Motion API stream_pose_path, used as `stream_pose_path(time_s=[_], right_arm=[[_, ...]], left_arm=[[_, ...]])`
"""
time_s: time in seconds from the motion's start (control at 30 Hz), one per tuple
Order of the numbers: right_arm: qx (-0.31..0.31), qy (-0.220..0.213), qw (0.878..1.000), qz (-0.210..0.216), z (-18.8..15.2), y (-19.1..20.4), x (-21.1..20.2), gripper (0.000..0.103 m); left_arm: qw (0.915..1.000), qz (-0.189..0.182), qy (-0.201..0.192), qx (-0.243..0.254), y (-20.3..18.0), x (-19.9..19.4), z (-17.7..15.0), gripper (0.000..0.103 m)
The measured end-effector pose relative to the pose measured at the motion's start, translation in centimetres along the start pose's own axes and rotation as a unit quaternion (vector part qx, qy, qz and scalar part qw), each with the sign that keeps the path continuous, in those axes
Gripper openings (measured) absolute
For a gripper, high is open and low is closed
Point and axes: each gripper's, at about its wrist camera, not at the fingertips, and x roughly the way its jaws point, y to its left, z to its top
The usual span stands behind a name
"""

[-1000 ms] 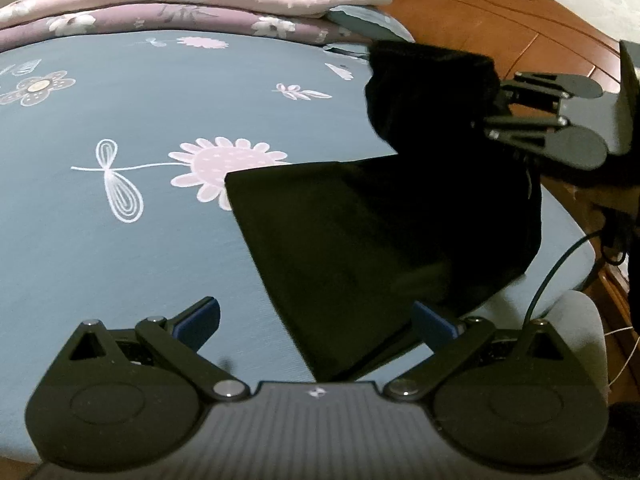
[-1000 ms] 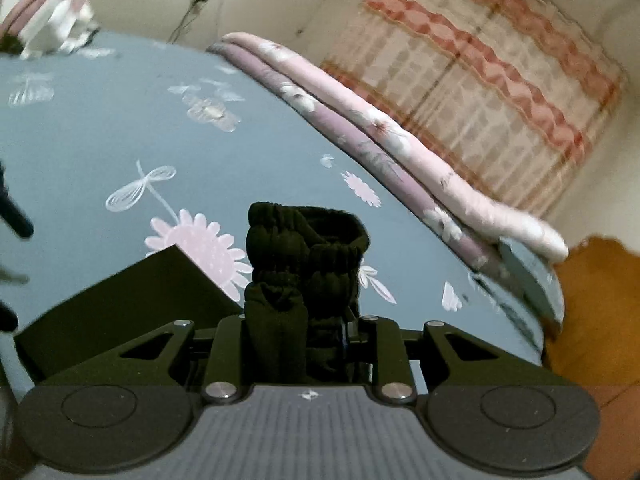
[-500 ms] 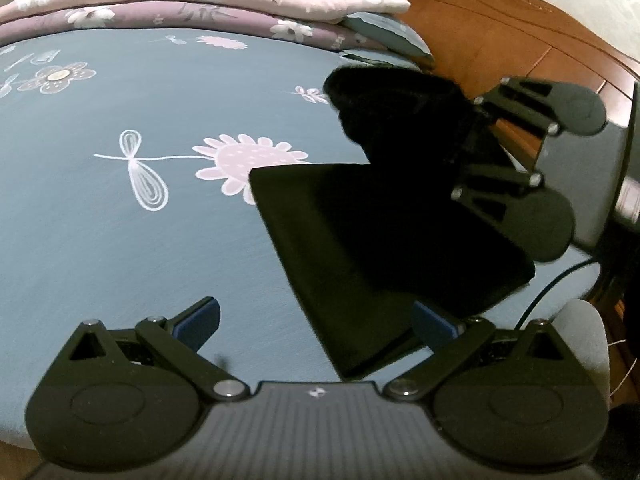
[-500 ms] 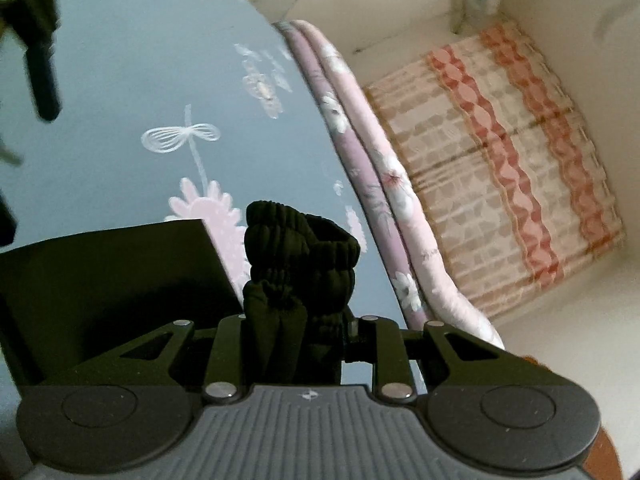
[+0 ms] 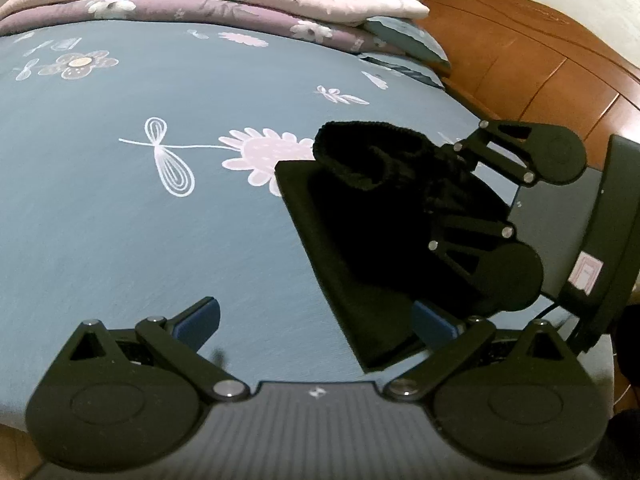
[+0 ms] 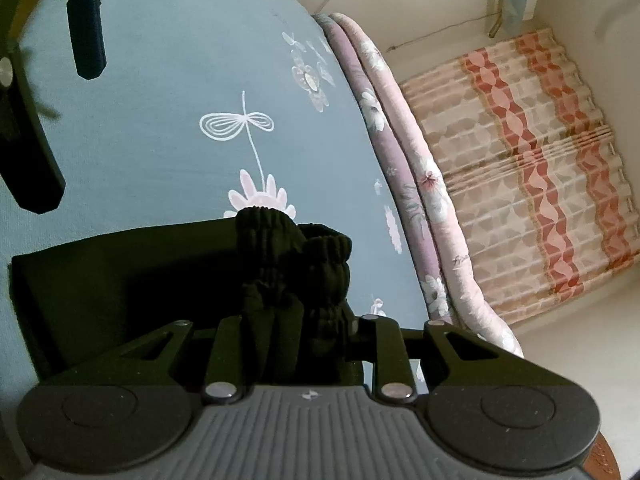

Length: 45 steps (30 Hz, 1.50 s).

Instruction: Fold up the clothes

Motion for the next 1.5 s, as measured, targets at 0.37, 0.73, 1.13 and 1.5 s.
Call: stream_pose_path(time_s=[0.37, 0.73, 1.13, 1.5], right_arm=[[-0.019, -0.001, 1.000, 0.002, 0.1, 1.9, 0.2, 0.030], [-0.054, 0.010, 0.998, 0.026, -0.5, 4.8, 0.5, 0.042], [0.092, -0.027, 0.982, 0.164, -3.1, -1.9, -5.4, 0.066], [0.298, 0.006, 0.935, 0.192, -11.1, -8.8, -5.4, 0.016]], left_arm=[[0.9999, 0.001, -0.005, -0.013, 0.7, -0.1, -0.2, 0.101], [0.9998, 0.005, -0.004, -0.019, 0.9, -0.2, -0.6, 0.101], [0.9995, 0.010, -0.017, -0.026, 0.7, -0.7, 0.5, 0.101], [0.9917, -0.108, -0.066, -0.026, -3.8, 2.9, 6.8, 0.100]])
